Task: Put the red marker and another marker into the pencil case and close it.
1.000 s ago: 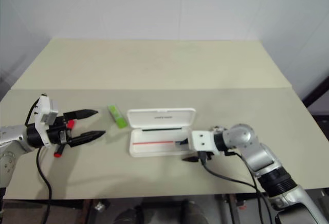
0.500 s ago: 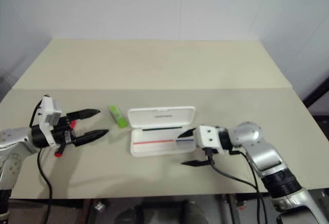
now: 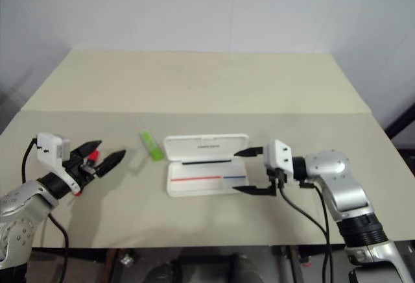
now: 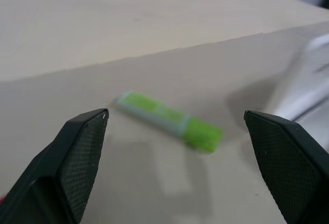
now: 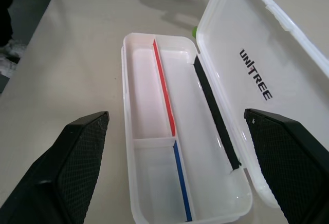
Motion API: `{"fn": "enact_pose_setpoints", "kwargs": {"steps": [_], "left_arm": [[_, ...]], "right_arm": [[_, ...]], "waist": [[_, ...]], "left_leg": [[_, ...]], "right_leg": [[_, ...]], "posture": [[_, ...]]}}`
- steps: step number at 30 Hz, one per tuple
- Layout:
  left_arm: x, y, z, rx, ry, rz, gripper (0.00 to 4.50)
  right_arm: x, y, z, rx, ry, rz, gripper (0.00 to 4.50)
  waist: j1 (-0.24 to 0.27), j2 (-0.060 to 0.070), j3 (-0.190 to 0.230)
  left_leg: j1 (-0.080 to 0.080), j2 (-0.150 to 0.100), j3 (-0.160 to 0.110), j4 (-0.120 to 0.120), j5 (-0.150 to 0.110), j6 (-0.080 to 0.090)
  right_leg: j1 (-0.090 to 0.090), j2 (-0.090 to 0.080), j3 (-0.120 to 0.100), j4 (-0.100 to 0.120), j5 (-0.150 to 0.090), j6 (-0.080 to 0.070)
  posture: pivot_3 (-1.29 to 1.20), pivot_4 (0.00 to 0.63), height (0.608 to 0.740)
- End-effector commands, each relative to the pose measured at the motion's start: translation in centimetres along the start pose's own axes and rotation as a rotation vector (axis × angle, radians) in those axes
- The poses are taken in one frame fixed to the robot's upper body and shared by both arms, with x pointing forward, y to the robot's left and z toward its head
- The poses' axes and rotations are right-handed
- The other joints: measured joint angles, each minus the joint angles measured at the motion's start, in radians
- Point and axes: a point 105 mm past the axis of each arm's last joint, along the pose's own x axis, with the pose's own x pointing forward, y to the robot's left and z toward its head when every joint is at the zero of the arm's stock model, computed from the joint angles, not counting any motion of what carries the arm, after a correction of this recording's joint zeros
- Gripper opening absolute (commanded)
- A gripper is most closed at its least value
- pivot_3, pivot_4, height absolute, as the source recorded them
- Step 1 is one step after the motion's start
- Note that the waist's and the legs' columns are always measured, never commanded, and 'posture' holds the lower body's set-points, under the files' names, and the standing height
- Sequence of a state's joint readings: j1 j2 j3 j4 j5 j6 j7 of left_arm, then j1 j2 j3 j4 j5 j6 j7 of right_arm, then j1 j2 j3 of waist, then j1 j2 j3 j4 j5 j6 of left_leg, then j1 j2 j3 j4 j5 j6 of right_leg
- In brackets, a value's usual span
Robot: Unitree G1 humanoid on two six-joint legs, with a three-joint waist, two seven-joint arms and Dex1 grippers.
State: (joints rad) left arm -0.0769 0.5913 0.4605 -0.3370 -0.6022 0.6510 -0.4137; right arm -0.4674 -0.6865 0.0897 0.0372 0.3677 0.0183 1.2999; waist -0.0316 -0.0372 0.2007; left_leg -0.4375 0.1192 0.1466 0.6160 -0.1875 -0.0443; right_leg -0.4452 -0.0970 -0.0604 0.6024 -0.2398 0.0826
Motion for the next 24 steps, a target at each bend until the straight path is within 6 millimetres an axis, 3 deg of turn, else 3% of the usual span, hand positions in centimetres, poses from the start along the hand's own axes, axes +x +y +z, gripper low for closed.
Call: {"fn": "enact_pose_setpoints", "kwargs": {"steps": [1,7,23,24], "left_arm": [[-0.4,1.3,0.3,-0.039,0.023,0.126,4.5],[-0.5,3.1,-0.9,-0.064,0.132,0.338,4.5],[-1.4,3.4,-5.2,-0.184,0.361,0.403,4.5],[-1.4,3.4,-5.3,-0.187,0.366,0.404,4.31]], "right_arm": [[-1.1,-0.9,1.3,-0.035,-0.071,-0.031,4.46],[-1.7,-1.2,0.4,-0.034,-0.056,-0.046,4.46],[-1.2,-1.4,0.5,-0.022,-0.072,-0.06,4.46],[-1.3,-1.4,0.4,-0.016,-0.072,-0.061,4.49]], "waist": [[0.003,0.0,0.0],[0.004,-0.001,0.0],[0.001,-0.001,-0.002],[0.001,-0.001,-0.002]], "left_leg": [[0.0,0.0,0.0,0.0,0.0,0.0],[0.0,0.0,0.0,0.001,0.0,0.0],[0.001,0.0,0.0,0.001,0.0,0.0],[0.001,0.0,0.0,0.001,0.0,0.0]], "right_leg": [[0.0,0.0,0.0,0.0,0.0,0.0],[0.0,0.0,0.0,0.0,0.0,0.0],[0.0,0.0,0.0,0.0,0.001,0.001],[0.0,0.0,0.0,0.0,0.0,0.0]], "posture": [[0.0,0.15,0.74],[0.0,0.15,0.74],[0.0,0.15,0.74],[0.0,0.15,0.74]]}}
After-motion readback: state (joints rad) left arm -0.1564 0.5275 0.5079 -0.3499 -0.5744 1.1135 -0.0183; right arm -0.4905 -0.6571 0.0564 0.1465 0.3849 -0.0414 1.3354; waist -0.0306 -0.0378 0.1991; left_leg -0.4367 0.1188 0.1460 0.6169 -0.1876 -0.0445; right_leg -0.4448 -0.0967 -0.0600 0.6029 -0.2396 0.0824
